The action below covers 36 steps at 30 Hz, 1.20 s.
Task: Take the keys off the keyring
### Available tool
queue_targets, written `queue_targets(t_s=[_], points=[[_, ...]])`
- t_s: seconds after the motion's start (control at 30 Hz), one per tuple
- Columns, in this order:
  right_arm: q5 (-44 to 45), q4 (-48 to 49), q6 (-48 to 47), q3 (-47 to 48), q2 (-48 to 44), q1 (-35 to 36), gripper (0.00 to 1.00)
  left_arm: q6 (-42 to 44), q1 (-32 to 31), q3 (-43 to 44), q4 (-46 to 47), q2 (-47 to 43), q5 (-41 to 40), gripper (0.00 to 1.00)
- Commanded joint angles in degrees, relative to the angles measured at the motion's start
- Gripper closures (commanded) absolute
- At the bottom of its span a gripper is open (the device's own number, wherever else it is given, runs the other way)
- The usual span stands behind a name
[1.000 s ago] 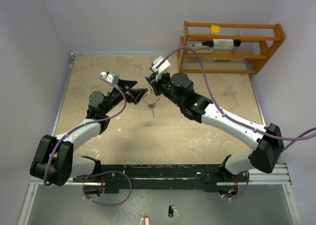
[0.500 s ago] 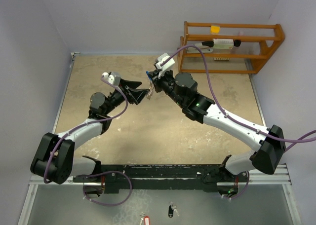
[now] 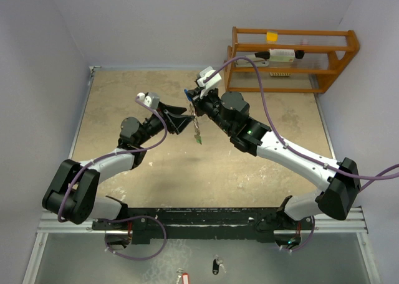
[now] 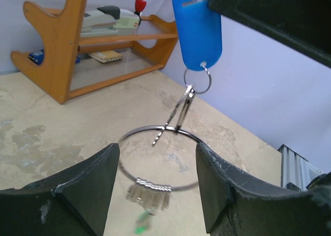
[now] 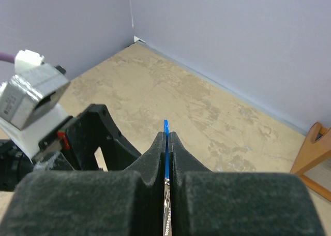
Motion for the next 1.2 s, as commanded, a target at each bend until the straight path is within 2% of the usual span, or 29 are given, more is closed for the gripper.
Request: queue_targets(t_s=[0.0,0.57,0.63,0.7,0.73,0.8,0.9,1.0,1.07,1.17], points=[[1.4,5.5,0.4,2.4,-1.5,-0.1,1.00,-0.9,-2.2,2.8,3.6,1.0,0.0,0.42],[2.2,6.7,-0.2,1.9,-1.5,-0.1,1.00,-1.7,-4.8,3.6,3.4,5.4,-1.8,0.43],[2.6,6.8,-0.7,1.7,-1.7,-0.2,1.00,-1.6,-4.9,3.5,3.3,5.7,-1.9,0.53],[3.0,6.8,-1.0,1.5,-2.0,-0.1,1.00,-1.0,-4.9,3.6,2.8,5.7,-1.7,0.82],[3.3,6.9,-1.0,1.3,-2.1,-0.1,1.00,-0.2,-4.9,3.7,1.9,5.5,-1.9,0.92],[3.6,6.9,-1.2,1.1,-2.3,-0.2,1.00,1.1,-4.9,3.9,0.1,4.9,-2.0,1.00],[4.1,7.2,-1.3,0.3,-2.6,-0.2,1.00,4.1,-4.9,3.9,-2.5,2.8,-2.6,1.00],[5.1,7.5,-1.6,-0.9,-3.2,-0.2,1.00,9.5,-4.9,4.7,-10.7,-0.4,-4.7,1.00],[6.3,7.7,-2.2,-2.1,-3.7,-0.2,1.00,15.0,-4.9,7.9,-21.6,-2.6,-8.0,1.00],[9.7,8.4,-3.7,-4.6,-4.7,-0.1,1.00,23.7,-5.0,15.4,-41.5,-3.7,-18.9,1.00]])
